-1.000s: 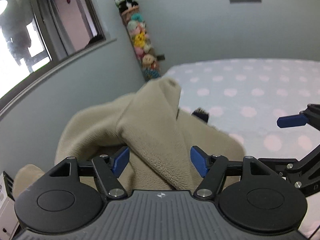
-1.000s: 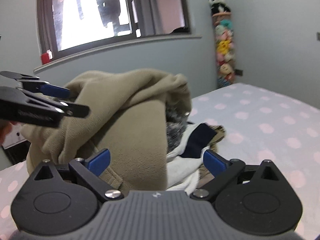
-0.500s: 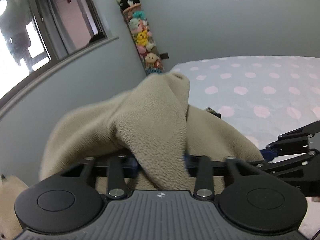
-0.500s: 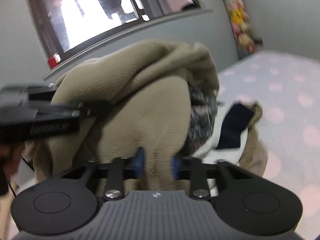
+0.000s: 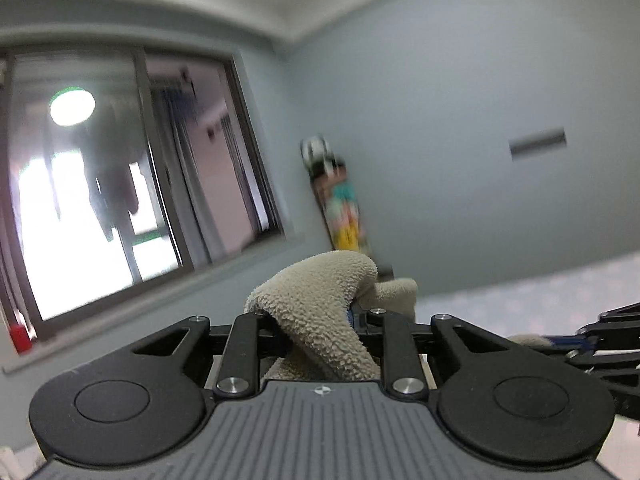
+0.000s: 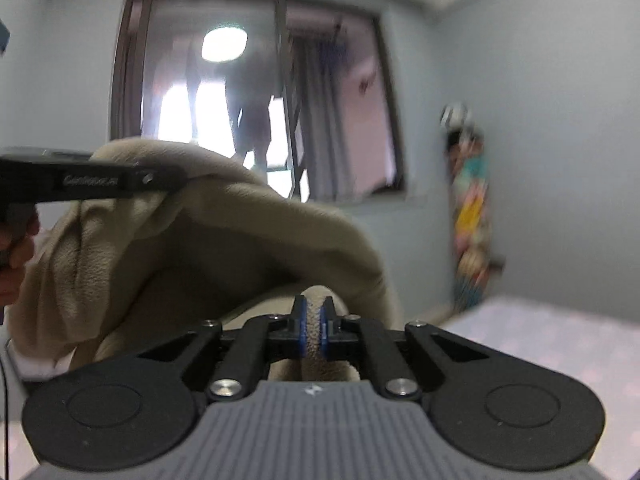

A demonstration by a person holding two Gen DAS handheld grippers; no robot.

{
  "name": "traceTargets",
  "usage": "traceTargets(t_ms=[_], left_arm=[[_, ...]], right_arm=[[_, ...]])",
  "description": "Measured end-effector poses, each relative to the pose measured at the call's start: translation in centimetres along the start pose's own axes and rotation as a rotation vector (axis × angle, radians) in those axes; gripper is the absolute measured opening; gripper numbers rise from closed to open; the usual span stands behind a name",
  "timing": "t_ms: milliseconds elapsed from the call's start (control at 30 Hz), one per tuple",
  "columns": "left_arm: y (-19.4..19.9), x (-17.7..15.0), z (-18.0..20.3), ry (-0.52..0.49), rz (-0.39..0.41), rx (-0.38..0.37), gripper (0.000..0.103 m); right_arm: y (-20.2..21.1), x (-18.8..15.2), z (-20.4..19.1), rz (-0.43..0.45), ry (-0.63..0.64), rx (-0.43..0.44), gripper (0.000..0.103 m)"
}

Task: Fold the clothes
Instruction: 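Lift the hoodie with both grippers and spread it flat on the bed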

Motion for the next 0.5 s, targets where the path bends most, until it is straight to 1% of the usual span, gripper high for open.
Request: traceTargets(t_ms=[67,133,167,200,233,267,333,367,467,500], left_arm=[[2.4,3.1,0.1,-0.007,0.069,0.005,0.020],[4.1,5.2,1.3,-0.014,0.114,-0.020,0.020],[4.5,5.8,2.3,-0.013,0.129,-0.040,0.020],[4.9,6.4,3.3,-0.010,0.143,-0.062,0.020],[5.0,6.7,4.2,0.009,0.149,-0.094,0.020],[5.1,6.7,5.0,0.033,0.153,-0.130,0.020],[4.8,6.6,6.9,0.077,0.154,-0.207,0.020],[4.1,5.5,8.0,0.087,0.125,-0.235,0.020],[1.8,1.1,11.6,0.106,0.015,-0.304,0.020],[1.1,-0.3,12.8,0.113,-0.022,-0.327,0.020]], right_arm=[[2.9,2.8,1.9,0.074,-0.008,-0.066,0.008],[6.0,5.5,4.1,0.145,-0.015,-0.139,0.008],[7.8,6.7,5.5,0.192,-0.013,-0.197,0.006],[9.7,7.8,7.2,0.248,-0.007,-0.273,0.001],[11.6,8.9,8.8,0.305,0.000,-0.348,0.000],[13.6,9.8,10.5,0.331,0.005,-0.402,0.000],[17.4,11.6,14.1,0.335,0.013,-0.475,0.000],[19.0,12.0,15.8,0.315,0.011,-0.503,0.000],[21.8,9.9,19.5,0.188,0.066,-0.572,0.000],[22.4,8.6,20.5,0.139,0.080,-0.580,0.000]])
Point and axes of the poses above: each gripper's, at about its wrist camera, not at the fingertips, and y roughly against the way its jaws point, z to its right, x to its top, the point moved 6 cm from there along -y, roughly the way its jaws point, and after that the axes turned 15 degrees about -x, right-handed, at the moved point
